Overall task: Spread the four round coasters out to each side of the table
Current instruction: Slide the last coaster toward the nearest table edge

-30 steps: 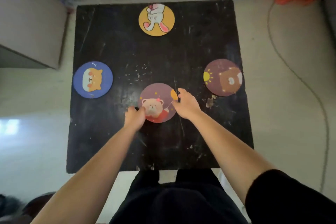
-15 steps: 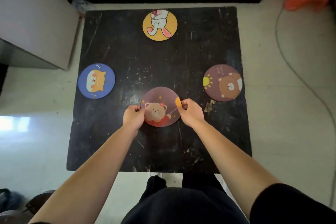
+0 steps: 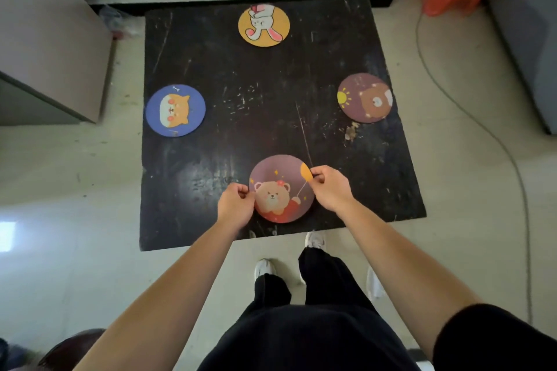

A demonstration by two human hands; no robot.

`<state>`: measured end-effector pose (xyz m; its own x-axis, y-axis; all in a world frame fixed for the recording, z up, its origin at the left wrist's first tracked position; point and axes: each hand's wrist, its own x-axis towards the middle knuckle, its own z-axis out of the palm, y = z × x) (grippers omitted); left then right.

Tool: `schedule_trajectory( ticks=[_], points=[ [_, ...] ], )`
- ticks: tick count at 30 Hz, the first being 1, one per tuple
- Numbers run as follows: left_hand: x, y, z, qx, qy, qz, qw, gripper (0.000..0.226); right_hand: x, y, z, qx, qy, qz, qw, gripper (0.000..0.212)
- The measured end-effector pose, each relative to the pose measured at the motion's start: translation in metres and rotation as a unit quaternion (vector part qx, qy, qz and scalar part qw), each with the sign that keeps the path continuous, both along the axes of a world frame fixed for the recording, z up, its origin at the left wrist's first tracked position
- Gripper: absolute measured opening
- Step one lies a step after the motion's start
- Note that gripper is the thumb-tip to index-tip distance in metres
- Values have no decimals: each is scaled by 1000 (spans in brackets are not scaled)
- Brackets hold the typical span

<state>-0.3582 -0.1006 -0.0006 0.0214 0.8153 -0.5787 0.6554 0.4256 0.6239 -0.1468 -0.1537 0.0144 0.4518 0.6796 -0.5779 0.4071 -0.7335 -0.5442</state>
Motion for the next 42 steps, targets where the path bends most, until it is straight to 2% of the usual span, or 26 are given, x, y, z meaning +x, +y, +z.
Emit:
schedule_trajectory(
  ticks=[6, 12, 16, 20, 25, 28, 29, 36, 39, 42],
  points=[
    [-11, -31, -15, -98, -2, -37, 994, 28, -12, -25, -24, -71, 18, 53, 996, 47],
    [-10, -38, -17, -72, 13, -32, 997, 14, -11, -43, -27, -47, 59, 27, 997, 50],
    [-1, -30, -17, -54, -11, 10, 998, 35, -6, -50, -28, -51, 89, 13, 995, 50],
    [3, -32, -16, -104, -72, 57, 990, 54, -13, -51, -29, -34, 123, 30, 991, 55],
    [1, -39, -13, -108, -84, 60, 989, 53, -16, -54, -31, -31, 115, 61, 991, 57],
    [-3, -42, -14, -98, -89, 31, 991, 32, -14, -57, -30, -27, 99, 88, 991, 57],
    [-4, -44, -14, -97, -89, 22, 991, 32, -12, -58, -30, -27, 89, 99, 991, 58],
    [-11, -56, -19, -69, -26, -114, 991, 77, -9, -72, -32, -48, 17, 186, 981, 61],
    [-12, -52, -17, -62, -13, -137, 988, 78, -8, -72, -30, -50, 25, 183, 981, 60],
    [-15, -49, -12, -51, 51, -219, 973, 73, -3, -67, -22, -66, 10, 221, 973, 59]
  ],
)
